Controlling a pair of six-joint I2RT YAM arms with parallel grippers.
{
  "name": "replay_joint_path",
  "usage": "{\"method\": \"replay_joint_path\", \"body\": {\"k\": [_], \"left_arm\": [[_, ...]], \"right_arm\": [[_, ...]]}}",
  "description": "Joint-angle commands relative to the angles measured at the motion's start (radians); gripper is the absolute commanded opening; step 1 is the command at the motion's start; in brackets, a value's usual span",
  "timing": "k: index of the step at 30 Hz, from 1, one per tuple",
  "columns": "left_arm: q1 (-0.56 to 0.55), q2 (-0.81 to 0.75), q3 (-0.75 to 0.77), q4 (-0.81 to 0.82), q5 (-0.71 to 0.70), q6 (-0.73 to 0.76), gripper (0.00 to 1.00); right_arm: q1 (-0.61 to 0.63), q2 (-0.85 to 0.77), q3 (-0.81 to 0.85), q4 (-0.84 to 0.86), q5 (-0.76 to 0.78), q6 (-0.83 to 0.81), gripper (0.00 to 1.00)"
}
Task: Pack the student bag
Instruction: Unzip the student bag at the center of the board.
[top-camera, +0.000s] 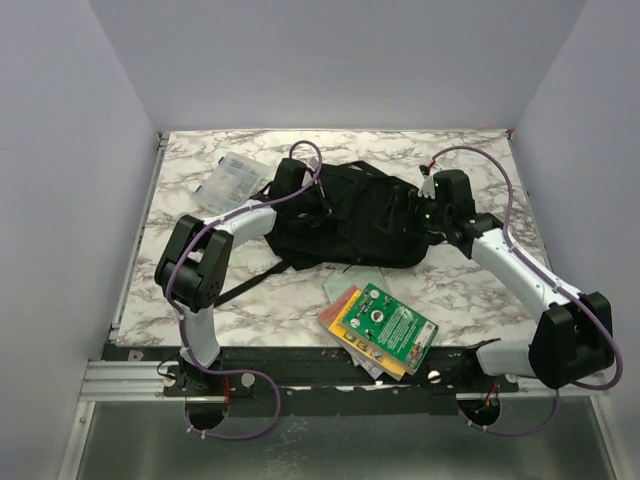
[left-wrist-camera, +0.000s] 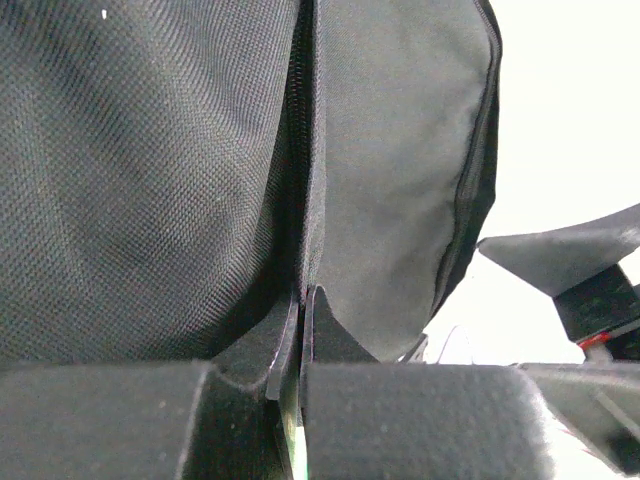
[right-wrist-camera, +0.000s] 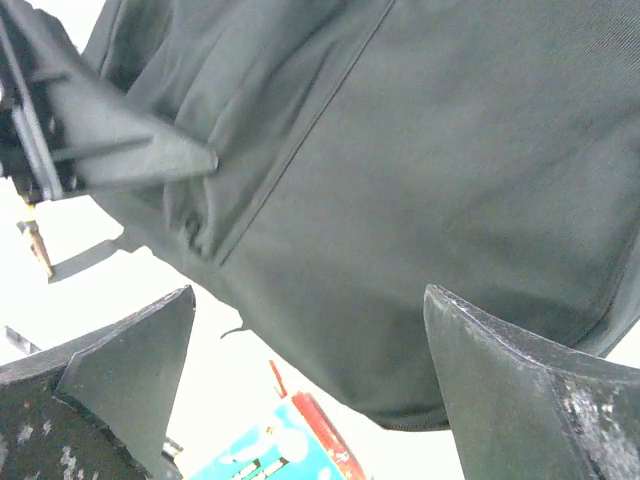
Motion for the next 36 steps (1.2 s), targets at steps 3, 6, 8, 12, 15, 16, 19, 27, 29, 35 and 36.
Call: {"method": "replay_joint_path", "body": {"k": [3, 6, 8, 12, 15, 16, 19, 27, 29, 35, 36], "left_arm": [[0.029, 0.028, 0.104, 0.041, 0.101, -0.083, 0.00], [0.023, 0.024, 0.093, 0.042, 0.104, -0.110, 0.00], [0.018, 0.015, 0.082, 0.046, 0.096, -0.114, 0.00], [0.017, 0.002, 0.074, 0.048, 0.094, -0.118, 0.00], [0.015, -0.007, 0.067, 0.048, 0.085, -0.116, 0.00], [0.015, -0.008, 0.067, 0.048, 0.087, -0.116, 0.00], [0.015, -0.008, 0.065, 0.048, 0.086, -0.117, 0.00], [0.016, -0.003, 0.065, 0.047, 0.088, -0.117, 0.00], [0.016, -0.005, 0.061, 0.050, 0.085, -0.112, 0.00], [0.016, -0.020, 0.037, 0.050, 0.082, -0.107, 0.00], [0.016, -0.021, 0.033, 0.049, 0.078, -0.099, 0.00]], "right_arm": [[0.055, -0.106, -0.156, 0.009, -0.103, 0.064, 0.99], [0.106, -0.163, -0.229, 0.063, -0.040, 0.152, 0.97], [0.138, -0.191, -0.270, 0.118, -0.012, 0.212, 0.96], [0.211, -0.163, -0.284, 0.167, 0.073, 0.325, 0.94], [0.267, -0.128, -0.268, 0.154, 0.175, 0.407, 0.90], [0.280, -0.128, -0.259, 0.136, 0.214, 0.415, 0.90], [0.304, -0.140, -0.189, 0.055, 0.335, 0.364, 0.90], [0.472, -0.047, -0.067, -0.068, 0.473, 0.428, 0.91], [0.520, -0.011, -0.081, -0.050, 0.495, 0.516, 0.91], [0.563, 0.080, -0.116, 0.021, 0.615, 0.664, 0.84], [0.563, 0.100, -0.114, 0.036, 0.625, 0.660, 0.83]]}}
